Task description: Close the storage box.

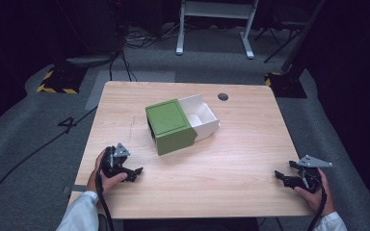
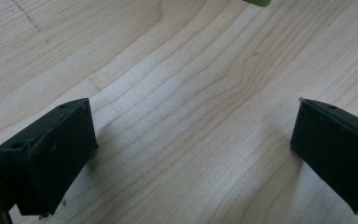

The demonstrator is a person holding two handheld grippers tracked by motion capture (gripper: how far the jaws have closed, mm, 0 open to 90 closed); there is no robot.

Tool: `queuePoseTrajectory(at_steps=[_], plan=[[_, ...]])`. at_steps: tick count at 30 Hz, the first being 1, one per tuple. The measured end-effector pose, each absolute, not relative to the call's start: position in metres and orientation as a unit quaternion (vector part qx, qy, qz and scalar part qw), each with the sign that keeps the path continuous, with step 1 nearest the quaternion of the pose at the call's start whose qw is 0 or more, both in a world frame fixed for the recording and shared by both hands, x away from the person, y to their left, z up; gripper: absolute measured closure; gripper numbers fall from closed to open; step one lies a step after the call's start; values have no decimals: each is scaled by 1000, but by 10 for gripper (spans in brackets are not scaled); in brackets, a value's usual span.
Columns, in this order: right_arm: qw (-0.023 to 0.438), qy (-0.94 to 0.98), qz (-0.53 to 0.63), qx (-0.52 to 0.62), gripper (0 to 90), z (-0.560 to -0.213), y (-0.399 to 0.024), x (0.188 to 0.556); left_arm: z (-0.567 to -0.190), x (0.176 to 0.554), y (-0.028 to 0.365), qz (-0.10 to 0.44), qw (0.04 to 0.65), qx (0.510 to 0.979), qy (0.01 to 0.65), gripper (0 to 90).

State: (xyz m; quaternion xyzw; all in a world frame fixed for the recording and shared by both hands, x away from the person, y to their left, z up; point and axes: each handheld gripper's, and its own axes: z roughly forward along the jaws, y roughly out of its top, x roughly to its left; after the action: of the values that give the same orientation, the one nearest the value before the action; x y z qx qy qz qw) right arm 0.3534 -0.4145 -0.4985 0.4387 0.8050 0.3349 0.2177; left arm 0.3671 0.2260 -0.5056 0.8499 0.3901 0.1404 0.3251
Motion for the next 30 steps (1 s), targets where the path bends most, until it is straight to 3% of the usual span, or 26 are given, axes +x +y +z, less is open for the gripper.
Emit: queuePoseTrajectory(at_steps=[30], plan=[[227,817,410,337,310,-411,-325,449,-506,356,216,135,328,854,381,1]])
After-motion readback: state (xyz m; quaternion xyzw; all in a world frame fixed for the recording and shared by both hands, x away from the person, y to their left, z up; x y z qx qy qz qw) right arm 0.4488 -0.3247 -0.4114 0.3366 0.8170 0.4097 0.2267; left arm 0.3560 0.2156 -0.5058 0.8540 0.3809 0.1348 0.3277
